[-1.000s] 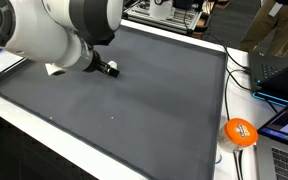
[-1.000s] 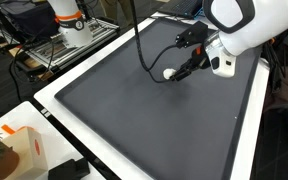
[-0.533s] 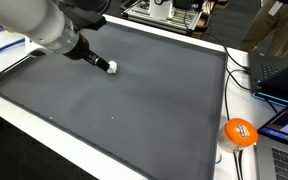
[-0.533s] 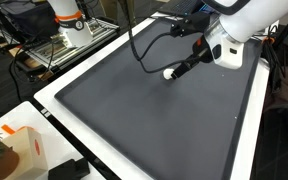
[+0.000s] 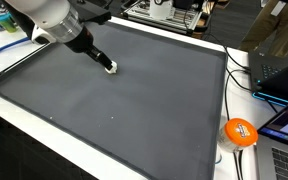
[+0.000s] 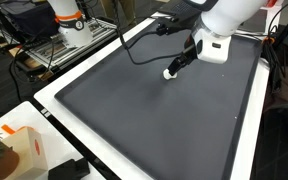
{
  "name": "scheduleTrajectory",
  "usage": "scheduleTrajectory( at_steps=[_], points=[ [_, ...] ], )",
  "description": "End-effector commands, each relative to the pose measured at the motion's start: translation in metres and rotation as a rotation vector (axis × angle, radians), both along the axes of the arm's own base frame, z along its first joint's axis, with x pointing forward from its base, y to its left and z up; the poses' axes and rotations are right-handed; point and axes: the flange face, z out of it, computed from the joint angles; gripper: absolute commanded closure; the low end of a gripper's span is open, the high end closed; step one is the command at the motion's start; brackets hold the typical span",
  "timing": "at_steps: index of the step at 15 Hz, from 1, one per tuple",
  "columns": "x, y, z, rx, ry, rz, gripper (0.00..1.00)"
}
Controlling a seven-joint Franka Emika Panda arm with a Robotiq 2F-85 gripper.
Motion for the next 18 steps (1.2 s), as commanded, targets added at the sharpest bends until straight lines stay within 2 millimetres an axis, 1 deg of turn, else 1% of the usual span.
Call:
scheduleTrajectory(
  at_steps=[1,4,5,7,9,10,11,13,15,17,18],
  points=[
    [-0.003,-0.002,0.002,0.002,-0.004,-0.006,0.00],
    [-0.008,-0.002,0.006,0.004,-0.007,-0.012,0.00],
    [-0.009,-0.001,0.002,-0.002,-0.017,-0.020,0.00],
    [-0.020,-0.005,-0.004,-0.007,-0.039,-0.040,0.00],
    [-0.035,-0.012,-0.010,-0.022,-0.073,-0.070,0.00],
    [-0.045,-0.016,-0.012,-0.028,-0.096,-0.089,0.00],
    [-0.050,-0.020,-0.014,-0.034,-0.129,-0.103,0.00],
    [-0.062,-0.027,-0.008,-0.035,-0.208,-0.134,0.00],
    [-0.078,-0.027,0.001,-0.025,-0.280,-0.118,0.00],
    [-0.105,-0.023,0.006,-0.010,-0.270,-0.057,0.00],
    [-0.069,-0.025,-0.004,-0.040,-0.263,-0.086,0.00]
  ],
)
